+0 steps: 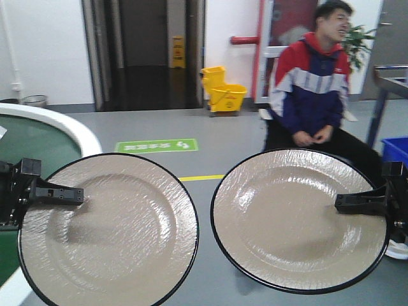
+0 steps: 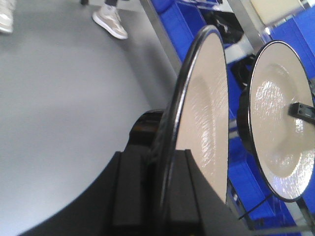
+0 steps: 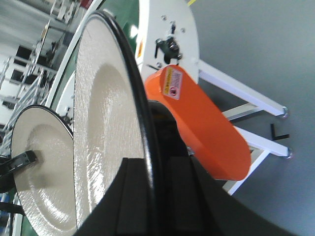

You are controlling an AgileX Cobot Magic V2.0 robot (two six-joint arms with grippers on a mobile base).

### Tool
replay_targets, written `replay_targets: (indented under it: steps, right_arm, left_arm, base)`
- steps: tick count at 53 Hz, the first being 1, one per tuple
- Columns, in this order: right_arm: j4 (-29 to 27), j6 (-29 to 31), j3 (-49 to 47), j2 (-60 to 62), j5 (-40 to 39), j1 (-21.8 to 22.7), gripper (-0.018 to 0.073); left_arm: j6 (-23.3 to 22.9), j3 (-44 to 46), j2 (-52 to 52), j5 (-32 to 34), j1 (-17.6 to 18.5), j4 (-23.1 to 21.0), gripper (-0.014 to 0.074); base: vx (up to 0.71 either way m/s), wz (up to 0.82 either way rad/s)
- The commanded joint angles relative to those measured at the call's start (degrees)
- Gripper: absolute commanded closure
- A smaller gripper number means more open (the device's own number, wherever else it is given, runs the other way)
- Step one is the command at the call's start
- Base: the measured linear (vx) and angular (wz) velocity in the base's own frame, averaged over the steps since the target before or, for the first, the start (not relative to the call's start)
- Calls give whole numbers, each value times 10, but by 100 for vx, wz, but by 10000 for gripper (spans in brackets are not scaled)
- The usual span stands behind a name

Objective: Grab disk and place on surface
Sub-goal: 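Drive the base to the steel table holding both plates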

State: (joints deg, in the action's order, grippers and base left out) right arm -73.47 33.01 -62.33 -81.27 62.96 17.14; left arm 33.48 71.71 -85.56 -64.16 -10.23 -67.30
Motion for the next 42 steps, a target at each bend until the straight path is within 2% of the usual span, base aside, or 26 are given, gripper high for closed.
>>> replay_targets:
  steps: [1,19,42]
  right_arm:
    - [-77,-1,-17,23,13,3,568]
    - [-77,-1,-17,23,16,3,568]
    - [-77,-1,-17,23,17,3,568]
  left_arm:
    - [-6,19,26,-2,-1,-78,599]
    - [-6,19,26,-5,-1,-78,599]
    - [-6,19,26,-4,-1,-78,599]
  base:
    - [-6,-48]
    - [2,-45]
    - [17,-45]
